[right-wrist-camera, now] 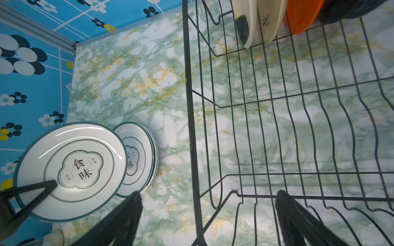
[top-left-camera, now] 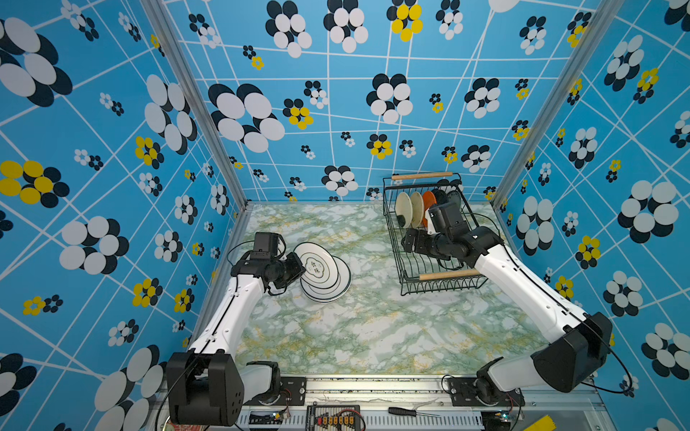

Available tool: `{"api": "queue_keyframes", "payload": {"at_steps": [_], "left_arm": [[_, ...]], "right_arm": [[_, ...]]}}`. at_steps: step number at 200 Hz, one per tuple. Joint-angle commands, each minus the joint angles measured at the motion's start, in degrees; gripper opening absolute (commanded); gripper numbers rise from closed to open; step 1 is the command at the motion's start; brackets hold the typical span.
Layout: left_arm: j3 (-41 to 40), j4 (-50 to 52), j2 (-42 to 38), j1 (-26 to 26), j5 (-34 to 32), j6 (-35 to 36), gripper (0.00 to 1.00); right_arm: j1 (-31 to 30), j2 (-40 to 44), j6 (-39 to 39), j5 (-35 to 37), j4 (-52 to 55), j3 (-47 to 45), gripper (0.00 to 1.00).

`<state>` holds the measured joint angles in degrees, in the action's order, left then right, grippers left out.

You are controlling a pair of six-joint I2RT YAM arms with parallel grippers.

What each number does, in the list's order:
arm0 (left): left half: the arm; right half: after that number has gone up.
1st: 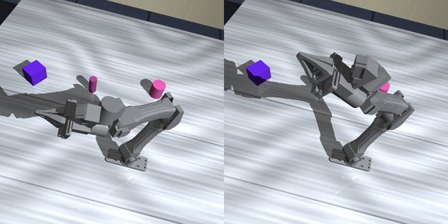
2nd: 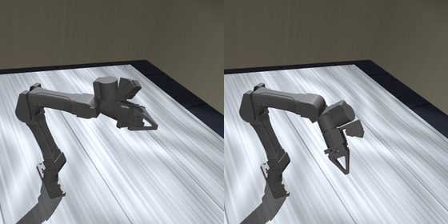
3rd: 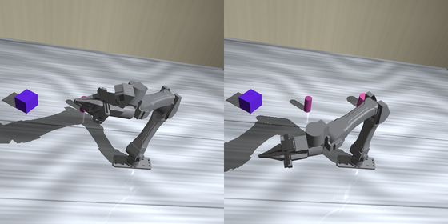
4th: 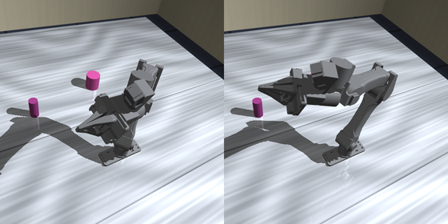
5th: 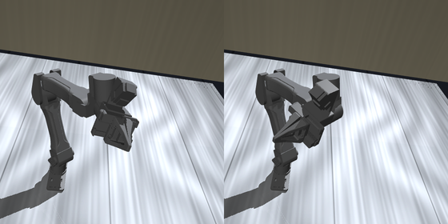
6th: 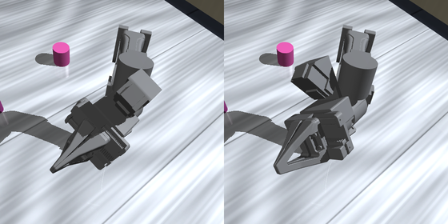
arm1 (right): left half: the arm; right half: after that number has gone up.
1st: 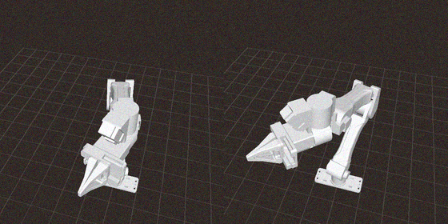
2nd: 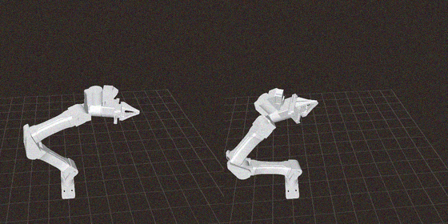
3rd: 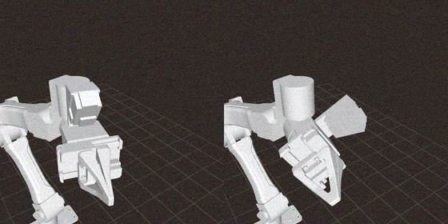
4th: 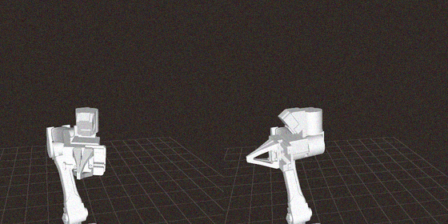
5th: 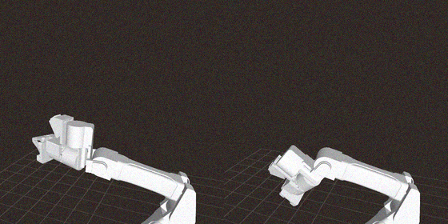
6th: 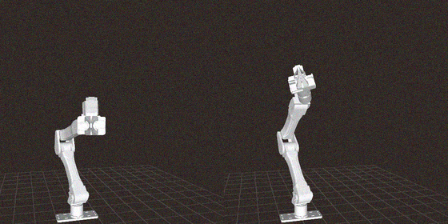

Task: Unload the plates from the dish rack
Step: Place the plate among the plates.

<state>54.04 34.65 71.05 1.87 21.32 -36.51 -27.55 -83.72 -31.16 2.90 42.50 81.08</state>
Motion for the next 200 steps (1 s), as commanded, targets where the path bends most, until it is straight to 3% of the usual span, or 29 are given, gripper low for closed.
{"api": "queue_keyframes", "payload": {"at_steps": [1, 98, 200], "left_arm": [[-1.1, 0.1, 1.2, -0.5, -1.6, 1.2, 0.00], [-3.8, -3.3, 3.5, -0.4, -0.3, 0.2, 0.05], [-6.0, -5.0, 4.9, -0.4, 0.2, -0.8, 0.20]], "right_arm": [[0.6, 1.6, 1.3, 3.8, 3.0, 1.5, 0.99], [1.1, 0.4, 1.9, 1.5, 2.5, 0.4, 0.99], [1.3, 0.2, 1.7, 0.5, 2.0, -0.2, 0.99]]}}
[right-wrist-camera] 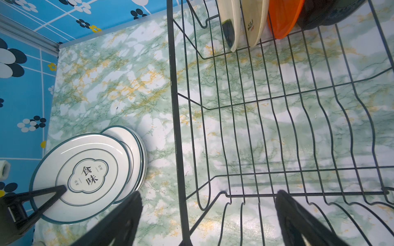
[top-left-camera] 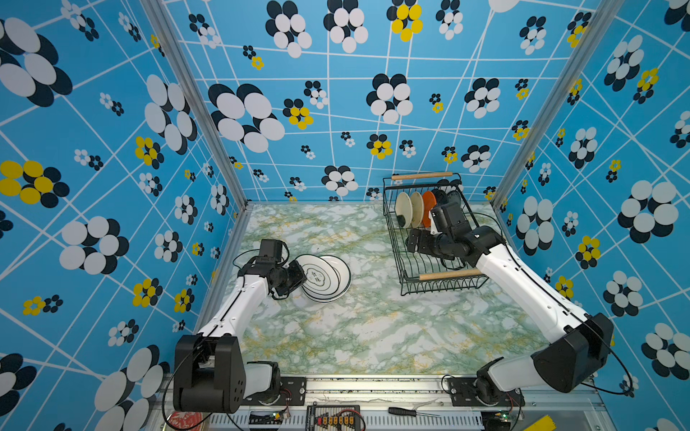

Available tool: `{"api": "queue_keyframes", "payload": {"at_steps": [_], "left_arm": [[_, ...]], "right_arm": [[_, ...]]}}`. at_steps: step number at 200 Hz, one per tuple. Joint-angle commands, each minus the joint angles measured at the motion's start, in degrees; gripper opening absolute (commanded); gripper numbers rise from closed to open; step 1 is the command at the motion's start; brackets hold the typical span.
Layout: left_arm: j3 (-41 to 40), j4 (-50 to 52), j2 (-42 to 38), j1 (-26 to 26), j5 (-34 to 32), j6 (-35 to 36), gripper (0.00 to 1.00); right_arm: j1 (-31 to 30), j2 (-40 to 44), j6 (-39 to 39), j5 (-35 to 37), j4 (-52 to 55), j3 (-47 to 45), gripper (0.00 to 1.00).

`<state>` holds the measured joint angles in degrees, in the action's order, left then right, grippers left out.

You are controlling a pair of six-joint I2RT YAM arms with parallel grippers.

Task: Unload the plates from the dish rack
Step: Place the plate among the plates.

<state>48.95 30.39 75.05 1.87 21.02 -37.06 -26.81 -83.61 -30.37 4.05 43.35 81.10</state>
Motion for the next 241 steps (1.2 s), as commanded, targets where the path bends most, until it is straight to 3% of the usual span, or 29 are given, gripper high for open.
{"api": "queue_keyframes", "payload": {"at_steps": [1, 148, 241], "left_arm": [[-0.9, -0.7, 0.9, -0.4, 0.5, -0.1, 0.20], [-1.6, -3.7, 5.4, -0.5, 1.0, 0.3, 0.29], [-0.1, -2.2, 7.3, -0.5, 0.2, 1.2, 0.42]], "right_arm": [[0.5, 0.1, 0.9, -0.7, 1.1, -0.2, 0.99], [0.7, 0.6, 1.3, -1.4, 1.2, -0.4, 0.99], [0.8, 0.5, 1.3, -1.8, 1.1, -0.8, 0.99]]}}
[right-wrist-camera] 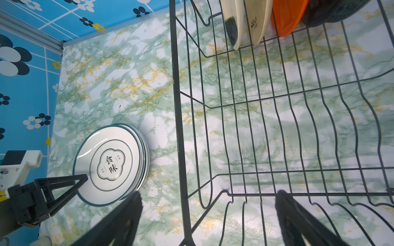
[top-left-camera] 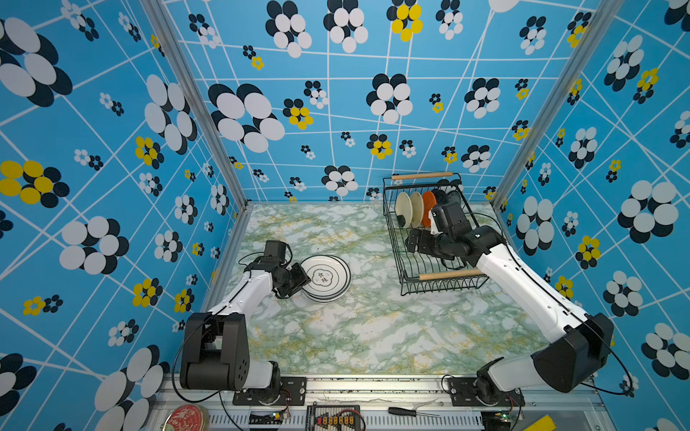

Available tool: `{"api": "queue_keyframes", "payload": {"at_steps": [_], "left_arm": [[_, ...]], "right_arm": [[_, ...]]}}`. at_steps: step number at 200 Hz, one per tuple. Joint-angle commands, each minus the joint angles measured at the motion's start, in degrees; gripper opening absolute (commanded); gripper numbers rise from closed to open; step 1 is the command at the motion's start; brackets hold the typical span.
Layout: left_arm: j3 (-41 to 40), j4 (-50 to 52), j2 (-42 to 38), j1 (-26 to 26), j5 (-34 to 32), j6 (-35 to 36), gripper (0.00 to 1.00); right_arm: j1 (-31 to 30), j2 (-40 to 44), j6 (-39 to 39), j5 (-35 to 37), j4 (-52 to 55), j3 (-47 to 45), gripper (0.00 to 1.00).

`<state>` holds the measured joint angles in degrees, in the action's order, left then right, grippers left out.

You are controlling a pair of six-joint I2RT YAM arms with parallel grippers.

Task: Unload the plates from the dish rack
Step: Place the plate among the plates.

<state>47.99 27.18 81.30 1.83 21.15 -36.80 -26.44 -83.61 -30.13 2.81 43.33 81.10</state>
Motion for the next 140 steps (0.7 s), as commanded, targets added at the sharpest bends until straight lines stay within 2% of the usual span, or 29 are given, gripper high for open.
{"api": "queue_keyframes", "payload": {"at_steps": [1, 5, 10, 94, 140], "left_arm": [[1.0, 1.1, 1.2, -0.4, 0.0, 0.9, 0.42], [1.2, 1.3, 1.3, -0.4, -0.1, 0.9, 0.42], [1.3, 1.5, 1.5, -0.3, -0.1, 1.1, 0.47], [3.9, 3.2, 3.5, 1.2, -0.6, 1.8, 0.58], [5.1, 7.5, -2.0, 1.1, -3.8, 3.6, 0.69]], "right_arm": [[0.5, 0.5, 1.1, -0.5, 1.1, -0.8, 0.99], [0.4, 0.5, 1.1, -0.5, 1.1, -0.9, 0.99], [0.4, 0.6, 1.1, -0.5, 1.1, -0.9, 0.99], [0.7, 1.4, 1.5, -0.3, 1.2, -2.0, 0.99], [1.2, -0.7, 4.6, 2.2, 4.1, 1.2, 0.99]]}}
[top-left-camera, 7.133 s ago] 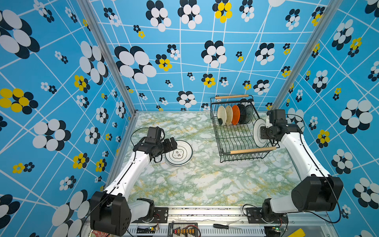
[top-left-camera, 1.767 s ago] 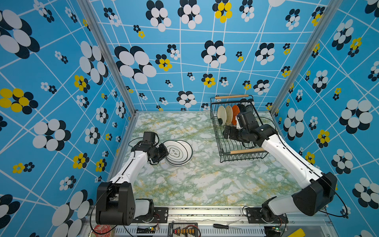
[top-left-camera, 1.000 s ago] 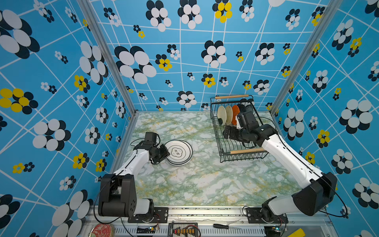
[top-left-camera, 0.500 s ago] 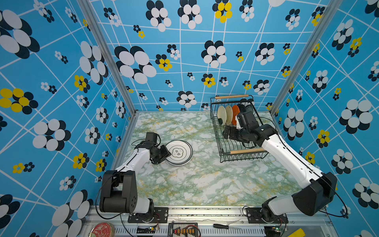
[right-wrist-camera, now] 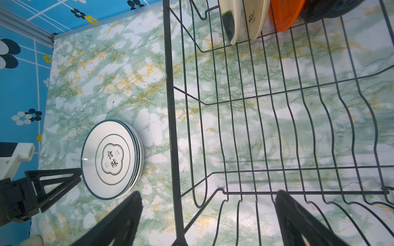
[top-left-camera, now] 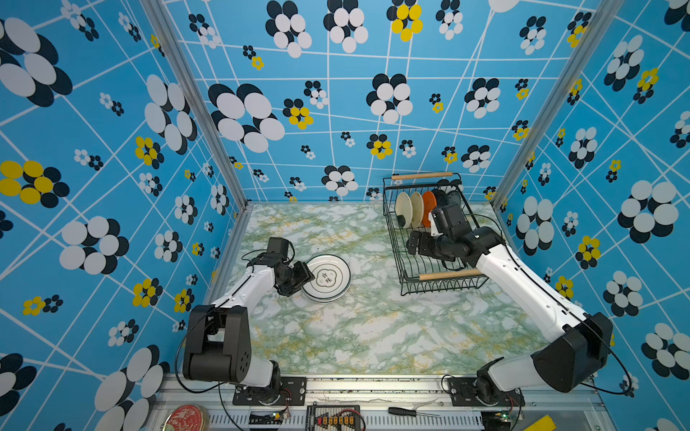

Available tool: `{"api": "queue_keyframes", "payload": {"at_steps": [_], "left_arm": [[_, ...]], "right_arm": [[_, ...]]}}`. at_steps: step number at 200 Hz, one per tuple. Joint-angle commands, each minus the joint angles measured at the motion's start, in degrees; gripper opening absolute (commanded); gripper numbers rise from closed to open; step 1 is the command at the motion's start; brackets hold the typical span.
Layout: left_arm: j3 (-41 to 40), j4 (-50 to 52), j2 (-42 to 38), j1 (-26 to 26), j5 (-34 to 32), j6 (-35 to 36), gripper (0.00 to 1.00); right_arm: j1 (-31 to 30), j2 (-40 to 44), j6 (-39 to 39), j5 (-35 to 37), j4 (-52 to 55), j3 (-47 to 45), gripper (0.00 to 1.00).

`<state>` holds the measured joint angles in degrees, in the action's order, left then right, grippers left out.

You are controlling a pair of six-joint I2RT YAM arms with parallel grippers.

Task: Unload the plates from the dish rack
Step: Place the plate among the plates, then pick up the plate from the dish rack.

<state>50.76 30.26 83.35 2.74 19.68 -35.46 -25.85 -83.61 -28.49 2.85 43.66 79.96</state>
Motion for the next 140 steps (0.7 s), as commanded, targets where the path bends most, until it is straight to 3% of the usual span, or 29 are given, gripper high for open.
{"api": "queue_keyframes", "payload": {"at_steps": [1, 62, 122, 134, 140], "left_arm": [[2.4, 4.5, -4.1, 0.2, -2.4, 2.3, 0.69], [4.9, 7.0, -11.0, -0.9, -2.7, 6.2, 0.76], [6.3, 7.2, -13.5, -1.3, -2.5, 8.9, 0.85], [6.4, 7.0, -13.9, -1.3, -2.4, 9.1, 0.90], [6.5, 6.8, -14.2, -1.3, -2.2, 9.1, 1.00]], "right_arm": [[0.6, -0.7, 3.1, 2.2, 3.9, 2.4, 0.99], [4.4, -6.4, 9.6, 2.0, 3.3, 8.4, 0.99], [5.2, -9.8, 15.4, 9.0, -6.4, 9.2, 0.99], [5.2, -10.0, 15.9, 10.8, -9.5, 8.4, 0.99], [5.2, -10.1, 16.4, 11.1, -10.9, 8.0, 0.99]]}}
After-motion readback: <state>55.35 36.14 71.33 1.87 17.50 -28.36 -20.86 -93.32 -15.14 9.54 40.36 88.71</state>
